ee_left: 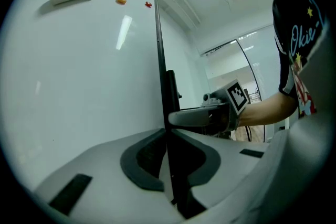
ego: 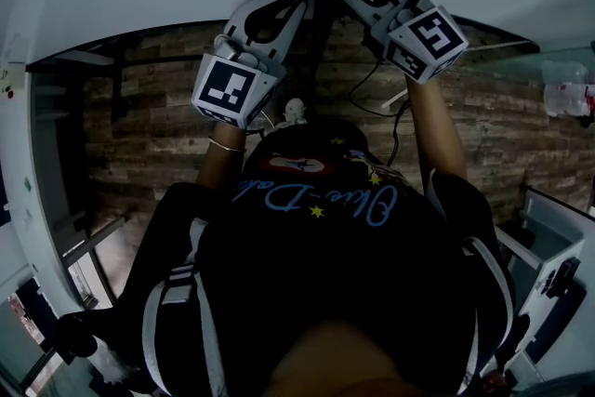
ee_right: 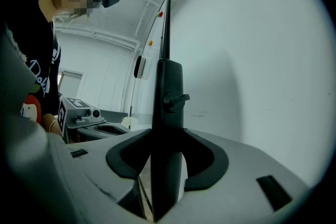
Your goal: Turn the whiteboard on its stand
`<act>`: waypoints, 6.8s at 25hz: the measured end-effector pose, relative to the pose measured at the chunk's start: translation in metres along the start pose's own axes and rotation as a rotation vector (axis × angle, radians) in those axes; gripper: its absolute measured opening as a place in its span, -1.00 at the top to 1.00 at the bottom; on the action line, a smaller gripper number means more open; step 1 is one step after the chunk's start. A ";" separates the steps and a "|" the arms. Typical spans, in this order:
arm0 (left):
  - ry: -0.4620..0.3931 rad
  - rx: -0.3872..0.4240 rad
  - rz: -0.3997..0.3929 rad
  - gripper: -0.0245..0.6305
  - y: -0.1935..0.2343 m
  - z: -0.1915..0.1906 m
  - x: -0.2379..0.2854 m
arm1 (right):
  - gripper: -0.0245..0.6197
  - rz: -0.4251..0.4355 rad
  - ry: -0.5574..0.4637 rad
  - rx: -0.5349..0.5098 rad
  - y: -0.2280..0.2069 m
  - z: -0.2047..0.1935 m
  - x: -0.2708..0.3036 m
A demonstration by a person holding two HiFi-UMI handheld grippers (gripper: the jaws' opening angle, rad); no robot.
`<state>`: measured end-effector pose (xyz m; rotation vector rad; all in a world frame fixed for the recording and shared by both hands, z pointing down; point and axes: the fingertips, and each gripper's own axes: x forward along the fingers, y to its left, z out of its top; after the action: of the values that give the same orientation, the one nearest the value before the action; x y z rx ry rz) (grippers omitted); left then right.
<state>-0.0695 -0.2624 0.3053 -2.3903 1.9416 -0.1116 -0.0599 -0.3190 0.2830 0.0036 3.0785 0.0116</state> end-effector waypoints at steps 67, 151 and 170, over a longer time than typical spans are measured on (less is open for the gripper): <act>0.001 0.010 -0.102 0.86 -0.024 -0.002 -0.085 | 0.36 -0.142 -0.017 -0.004 0.086 -0.002 -0.033; 0.004 0.022 -0.046 0.86 -0.068 0.008 -0.118 | 0.86 -0.198 -0.094 0.071 0.149 0.006 -0.083; 0.008 0.023 -0.037 0.86 -0.068 0.007 -0.124 | 0.87 -0.147 -0.067 0.063 0.163 0.005 -0.076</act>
<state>-0.0275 -0.1274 0.3025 -2.4156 1.8893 -0.1439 0.0164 -0.1557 0.2844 -0.2140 3.0019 -0.0912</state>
